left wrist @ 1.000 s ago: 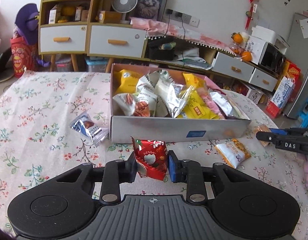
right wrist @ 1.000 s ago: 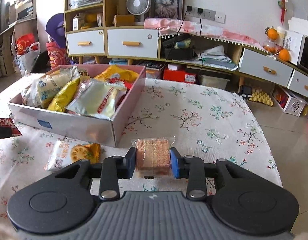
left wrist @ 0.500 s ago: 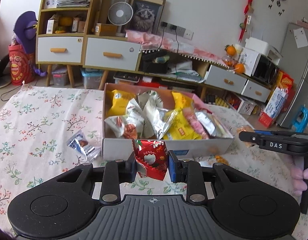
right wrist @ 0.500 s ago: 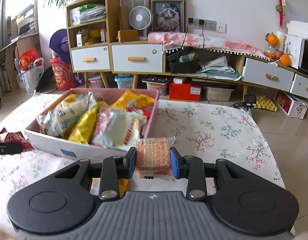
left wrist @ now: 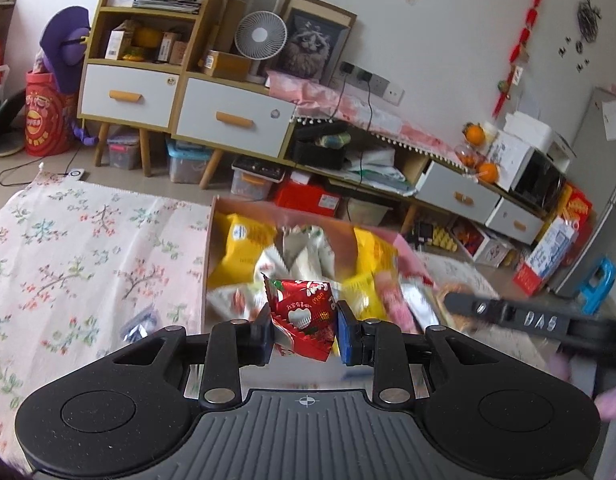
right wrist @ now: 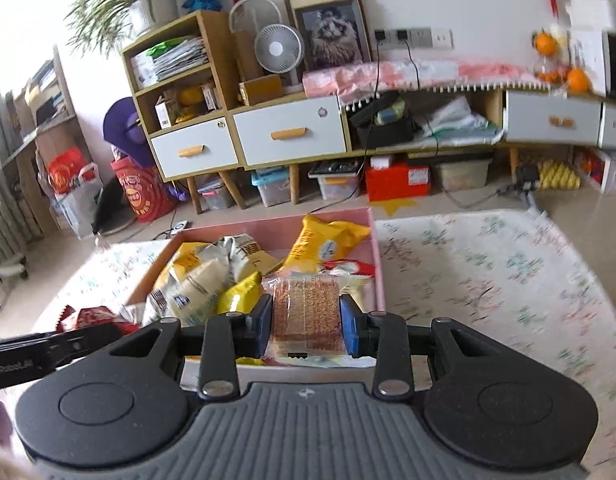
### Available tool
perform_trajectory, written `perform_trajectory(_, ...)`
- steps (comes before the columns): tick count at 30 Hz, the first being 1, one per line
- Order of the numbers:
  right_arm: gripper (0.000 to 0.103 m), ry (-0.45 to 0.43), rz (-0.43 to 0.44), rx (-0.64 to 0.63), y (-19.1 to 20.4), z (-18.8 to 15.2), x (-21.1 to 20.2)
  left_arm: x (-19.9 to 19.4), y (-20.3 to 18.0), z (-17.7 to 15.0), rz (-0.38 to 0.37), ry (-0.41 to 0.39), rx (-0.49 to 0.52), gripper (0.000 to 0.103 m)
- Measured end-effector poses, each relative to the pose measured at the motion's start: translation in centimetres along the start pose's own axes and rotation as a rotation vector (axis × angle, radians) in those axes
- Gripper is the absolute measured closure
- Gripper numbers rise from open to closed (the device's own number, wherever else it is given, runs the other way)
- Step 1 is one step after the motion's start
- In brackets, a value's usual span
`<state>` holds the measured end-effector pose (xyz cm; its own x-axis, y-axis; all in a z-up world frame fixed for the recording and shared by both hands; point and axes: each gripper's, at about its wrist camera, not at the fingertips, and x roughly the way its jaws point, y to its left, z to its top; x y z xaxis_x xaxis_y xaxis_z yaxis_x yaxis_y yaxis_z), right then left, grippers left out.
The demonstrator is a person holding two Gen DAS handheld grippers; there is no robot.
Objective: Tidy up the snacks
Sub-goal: 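Carry the red packet and wafer block into the pink box and open both grippers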
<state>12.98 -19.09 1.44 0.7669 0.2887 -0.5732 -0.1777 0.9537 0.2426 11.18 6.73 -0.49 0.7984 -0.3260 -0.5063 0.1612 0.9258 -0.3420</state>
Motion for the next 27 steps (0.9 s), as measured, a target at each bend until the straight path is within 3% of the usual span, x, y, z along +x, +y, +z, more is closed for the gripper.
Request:
perform_trajectory(8,0.071,0.007,0.02,0.042,1.4,1.7,2.6,3.9,0.6,2.8,-0.012,0.031,0.007,0.075)
perform_trajectory(16,0.071,0.018,0.014,0.032,2.2,3.2,6.0,7.5,0.5,3.4,-0.009,0.087,0.05,0.075)
perform_trajectory(27,0.071,0.056,0.032,0.046,2.3,3.5,8.2,9.9,2.3,4.2,-0.051,0.101,-0.027,0.075)
